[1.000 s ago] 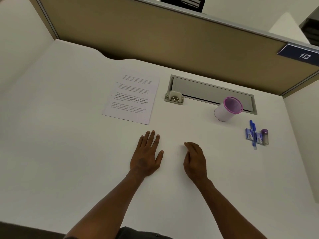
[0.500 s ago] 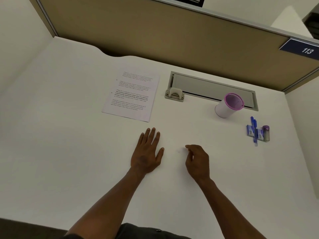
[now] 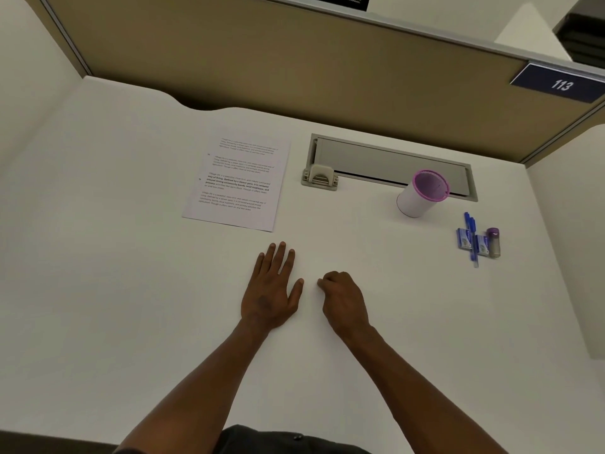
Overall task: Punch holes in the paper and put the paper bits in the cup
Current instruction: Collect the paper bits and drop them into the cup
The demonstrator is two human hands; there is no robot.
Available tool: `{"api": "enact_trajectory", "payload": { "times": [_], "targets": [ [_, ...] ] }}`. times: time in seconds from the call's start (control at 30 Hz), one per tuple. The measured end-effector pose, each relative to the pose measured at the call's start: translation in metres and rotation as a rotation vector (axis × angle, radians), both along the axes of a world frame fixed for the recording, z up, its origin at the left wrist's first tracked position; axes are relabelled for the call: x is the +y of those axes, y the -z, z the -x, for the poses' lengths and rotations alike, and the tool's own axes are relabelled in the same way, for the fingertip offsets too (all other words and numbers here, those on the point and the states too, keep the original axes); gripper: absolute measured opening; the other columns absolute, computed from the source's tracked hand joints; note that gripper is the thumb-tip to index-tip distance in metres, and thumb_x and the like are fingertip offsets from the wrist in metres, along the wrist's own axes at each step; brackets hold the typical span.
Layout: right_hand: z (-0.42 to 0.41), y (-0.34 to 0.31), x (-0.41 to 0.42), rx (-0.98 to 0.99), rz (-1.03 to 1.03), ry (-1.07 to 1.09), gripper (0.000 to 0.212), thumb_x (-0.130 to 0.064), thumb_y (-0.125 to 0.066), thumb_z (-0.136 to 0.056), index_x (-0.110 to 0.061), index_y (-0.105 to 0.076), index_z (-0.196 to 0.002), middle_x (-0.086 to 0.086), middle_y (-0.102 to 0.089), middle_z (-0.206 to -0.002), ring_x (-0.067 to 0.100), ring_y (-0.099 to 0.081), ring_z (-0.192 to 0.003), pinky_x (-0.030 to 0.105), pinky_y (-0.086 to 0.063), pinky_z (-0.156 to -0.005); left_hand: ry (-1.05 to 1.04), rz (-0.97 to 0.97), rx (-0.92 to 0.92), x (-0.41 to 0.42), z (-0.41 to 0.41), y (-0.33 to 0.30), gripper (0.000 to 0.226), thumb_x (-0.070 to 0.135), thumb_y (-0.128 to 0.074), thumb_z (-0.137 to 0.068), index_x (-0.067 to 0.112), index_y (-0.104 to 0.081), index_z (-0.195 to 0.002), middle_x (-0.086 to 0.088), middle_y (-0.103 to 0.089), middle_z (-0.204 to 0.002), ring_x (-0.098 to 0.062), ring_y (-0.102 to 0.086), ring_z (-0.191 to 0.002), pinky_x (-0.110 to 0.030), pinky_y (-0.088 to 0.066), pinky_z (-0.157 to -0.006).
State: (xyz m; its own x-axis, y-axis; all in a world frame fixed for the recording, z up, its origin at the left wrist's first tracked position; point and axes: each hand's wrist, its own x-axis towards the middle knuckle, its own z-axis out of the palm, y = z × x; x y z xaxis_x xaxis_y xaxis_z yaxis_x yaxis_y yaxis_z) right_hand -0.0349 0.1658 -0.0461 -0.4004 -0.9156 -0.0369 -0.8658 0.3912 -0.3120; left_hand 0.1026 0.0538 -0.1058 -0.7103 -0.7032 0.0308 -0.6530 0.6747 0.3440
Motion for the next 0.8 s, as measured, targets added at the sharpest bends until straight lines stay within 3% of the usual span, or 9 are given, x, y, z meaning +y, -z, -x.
{"api": "enact_trajectory", "payload": {
  "times": [0.27, 0.47, 0.57, 0.67, 0.73, 0.8],
  "targets": [
    [0.017, -0.008, -0.019, -0.006, -0.12, -0.127, 0.026, -0.001, -0.045, -0.087, -0.007, -0.068, -0.097, 0.01, -0.064, -0.094, 0.026, -0.057, -0.089, 0.036, -0.045, -0.08, -0.001, -0.003, -0.015, 0.0, 0.0, 0.0, 0.07, 0.057, -0.025, -0.1, 0.022, -0.01, -0.159, -0.002, -0.003, -0.168, -0.017, 0.004, -0.155, -0.041, -0.009, -0.126],
    [-0.002, -0.002, -0.014, 0.052, -0.136, -0.057, 0.017, 0.002, -0.047, -0.086, -0.007, -0.062, -0.083, 0.011, -0.064, -0.083, 0.026, -0.057, -0.081, 0.036, -0.048, -0.071, -0.006, -0.013, -0.013, 0.0, 0.0, -0.002, 0.071, 0.058, -0.023, -0.099, 0.022, -0.01, -0.159, -0.002, -0.003, -0.168, -0.018, 0.003, -0.155, -0.041, -0.01, -0.126],
    [-0.006, 0.003, -0.016, -0.011, -0.054, 0.047, 0.016, -0.002, -0.056, -0.084, -0.009, -0.071, -0.084, 0.006, -0.071, -0.082, 0.023, -0.065, -0.08, 0.032, -0.052, -0.073, -0.001, -0.016, -0.011, 0.0, 0.0, -0.003, 0.071, 0.057, -0.024, -0.099, 0.021, -0.01, -0.159, -0.002, -0.004, -0.168, -0.018, 0.003, -0.155, -0.041, -0.009, -0.126],
    [0.002, 0.0, -0.017, -0.55, 0.111, 0.506, 0.015, -0.006, -0.071, -0.077, -0.017, -0.079, -0.083, -0.001, -0.077, -0.086, 0.01, -0.07, -0.08, 0.019, -0.054, -0.074, -0.001, -0.015, -0.002, 0.001, 0.0, -0.003, 0.07, 0.055, -0.028, -0.099, 0.021, -0.012, -0.159, -0.001, -0.005, -0.168, -0.017, 0.002, -0.155, -0.041, -0.01, -0.126],
    [0.012, -0.008, -0.015, -1.121, 0.281, 0.834, 0.018, 0.004, -0.076, -0.071, -0.013, -0.078, -0.077, 0.006, -0.076, -0.085, 0.016, -0.072, -0.079, 0.022, -0.057, -0.069, -0.007, -0.021, 0.01, 0.001, 0.0, -0.004, 0.07, 0.054, -0.031, -0.099, 0.021, -0.015, -0.159, -0.001, -0.007, -0.168, -0.017, 0.001, -0.155, -0.041, -0.011, -0.126],
    [0.024, -0.02, -0.009, -1.549, 0.448, 1.004, 0.015, 0.013, -0.07, -0.076, 0.0, -0.073, -0.079, 0.015, -0.072, -0.084, 0.022, -0.071, -0.075, 0.024, -0.059, -0.064, -0.004, -0.014, -0.004, 0.001, -0.001, -0.004, 0.069, 0.054, -0.03, -0.099, 0.021, -0.015, -0.158, -0.001, -0.007, -0.168, -0.017, 0.002, -0.155, -0.041, -0.012, -0.126]
  ]
}}
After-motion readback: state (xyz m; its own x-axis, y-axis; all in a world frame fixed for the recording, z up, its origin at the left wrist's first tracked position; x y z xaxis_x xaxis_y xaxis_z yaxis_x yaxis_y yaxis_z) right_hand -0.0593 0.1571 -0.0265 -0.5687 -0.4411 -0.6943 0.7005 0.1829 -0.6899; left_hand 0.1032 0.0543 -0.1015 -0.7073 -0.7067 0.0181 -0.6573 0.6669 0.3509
